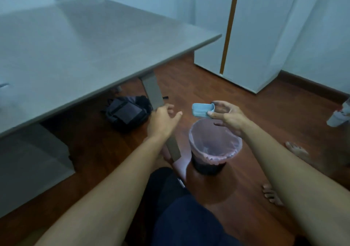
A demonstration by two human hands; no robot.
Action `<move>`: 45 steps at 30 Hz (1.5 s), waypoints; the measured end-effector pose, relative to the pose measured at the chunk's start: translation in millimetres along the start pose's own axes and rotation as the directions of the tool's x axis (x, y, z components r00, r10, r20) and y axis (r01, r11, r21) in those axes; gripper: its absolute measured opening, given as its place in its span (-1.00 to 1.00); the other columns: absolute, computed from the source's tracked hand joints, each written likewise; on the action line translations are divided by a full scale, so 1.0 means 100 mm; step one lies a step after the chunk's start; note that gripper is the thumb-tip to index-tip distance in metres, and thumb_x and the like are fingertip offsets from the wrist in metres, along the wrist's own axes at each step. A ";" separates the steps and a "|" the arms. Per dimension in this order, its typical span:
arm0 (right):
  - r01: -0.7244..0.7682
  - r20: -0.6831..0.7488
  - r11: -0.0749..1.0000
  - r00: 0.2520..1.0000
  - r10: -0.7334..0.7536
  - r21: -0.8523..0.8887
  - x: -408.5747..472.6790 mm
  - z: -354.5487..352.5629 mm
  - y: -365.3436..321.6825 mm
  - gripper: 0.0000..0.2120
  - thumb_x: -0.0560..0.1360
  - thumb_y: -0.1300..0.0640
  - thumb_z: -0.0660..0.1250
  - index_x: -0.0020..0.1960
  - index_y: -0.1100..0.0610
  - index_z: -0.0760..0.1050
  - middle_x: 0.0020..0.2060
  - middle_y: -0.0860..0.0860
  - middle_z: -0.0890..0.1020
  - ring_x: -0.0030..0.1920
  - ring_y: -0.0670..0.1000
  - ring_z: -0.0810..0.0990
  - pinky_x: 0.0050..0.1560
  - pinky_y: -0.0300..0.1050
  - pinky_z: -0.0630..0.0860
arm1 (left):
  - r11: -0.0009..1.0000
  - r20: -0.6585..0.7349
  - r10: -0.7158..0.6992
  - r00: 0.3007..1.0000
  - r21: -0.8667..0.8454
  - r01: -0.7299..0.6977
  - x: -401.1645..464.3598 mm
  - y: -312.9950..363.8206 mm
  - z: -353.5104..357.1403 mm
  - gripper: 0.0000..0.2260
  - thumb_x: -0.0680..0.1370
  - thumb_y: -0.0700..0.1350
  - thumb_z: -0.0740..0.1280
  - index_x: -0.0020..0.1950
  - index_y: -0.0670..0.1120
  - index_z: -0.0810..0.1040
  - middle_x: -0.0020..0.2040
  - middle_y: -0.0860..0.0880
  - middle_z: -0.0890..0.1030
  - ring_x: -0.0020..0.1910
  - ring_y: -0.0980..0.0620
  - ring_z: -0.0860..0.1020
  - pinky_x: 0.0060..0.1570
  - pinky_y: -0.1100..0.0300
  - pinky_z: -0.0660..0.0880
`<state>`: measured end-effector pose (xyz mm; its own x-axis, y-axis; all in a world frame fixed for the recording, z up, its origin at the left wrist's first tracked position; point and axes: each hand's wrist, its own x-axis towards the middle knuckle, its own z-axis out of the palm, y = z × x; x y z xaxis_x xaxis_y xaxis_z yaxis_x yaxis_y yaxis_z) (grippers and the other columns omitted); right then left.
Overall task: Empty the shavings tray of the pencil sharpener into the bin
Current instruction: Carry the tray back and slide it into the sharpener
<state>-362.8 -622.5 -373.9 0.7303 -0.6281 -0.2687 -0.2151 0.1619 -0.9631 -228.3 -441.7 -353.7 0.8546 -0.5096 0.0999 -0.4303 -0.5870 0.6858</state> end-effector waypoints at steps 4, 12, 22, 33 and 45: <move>0.109 0.171 0.992 0.978 -0.118 0.060 -0.37 0.19 -0.48 -0.51 0.47 0.30 0.44 0.36 0.12 0.46 0.14 0.07 0.64 -0.04 -0.02 0.65 -0.06 -0.09 0.53 | 0.991 -0.156 0.132 0.979 0.016 -0.131 -0.29 0.08 -0.61 -0.65 0.46 0.15 0.42 0.15 0.00 0.64 -0.05 0.09 0.69 -0.06 0.10 0.64 -0.01 0.18 0.59; 0.318 0.341 0.941 0.877 -0.338 0.114 -0.83 0.95 -1.45 -0.22 0.06 -0.04 0.68 0.23 0.07 0.54 -0.11 -0.09 0.74 -0.27 -0.15 0.65 -0.37 -0.32 0.54 | 0.974 -0.391 0.225 0.892 0.071 -0.215 -0.56 0.14 -1.85 -0.71 0.41 0.14 0.44 0.03 0.01 0.64 -0.16 0.10 0.71 -0.21 0.10 0.65 -0.07 0.10 0.60; 0.516 0.512 0.847 0.765 -0.390 -0.127 -0.78 2.34 -1.97 -0.53 0.45 0.26 0.50 0.32 0.16 0.47 0.12 0.11 0.67 -0.18 -0.08 0.63 -0.39 -0.25 0.47 | 0.979 -0.668 0.167 0.725 0.203 -0.039 -0.59 -0.51 -3.37 -0.63 0.36 0.05 0.50 0.11 -0.06 0.63 0.04 -0.04 0.65 0.02 -0.04 0.58 0.09 0.14 0.48; 0.618 0.660 0.737 0.678 -0.322 -0.275 -0.67 3.37 -1.96 -0.42 0.36 0.17 0.59 0.33 0.15 0.50 0.11 0.10 0.67 -0.07 -0.07 0.65 0.03 -0.20 0.59 | 0.956 -0.244 -0.106 0.964 0.241 0.166 -0.05 -0.72 -4.09 -0.64 0.43 0.21 0.41 0.11 0.03 0.65 0.06 0.02 0.62 0.05 0.01 0.57 -0.04 0.16 0.47; 0.647 0.704 0.710 0.640 -0.308 -0.278 -0.49 3.57 -1.99 -0.38 0.31 -0.02 0.61 0.33 -0.01 0.50 0.14 -0.01 0.68 0.04 -0.04 0.67 0.21 0.01 0.58 | 0.947 0.045 -0.157 0.987 0.292 0.137 0.29 -0.80 -4.17 -0.77 0.44 0.11 0.43 -0.06 -0.01 0.72 -0.01 0.00 0.70 -0.08 0.04 0.60 0.08 0.08 0.55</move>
<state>-124.0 -352.3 -175.3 0.9902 0.0835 0.1122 0.1391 -0.5027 -0.8532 -47.8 -147.5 -104.8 0.8975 -0.4391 -0.0416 -0.3749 -0.8091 0.4525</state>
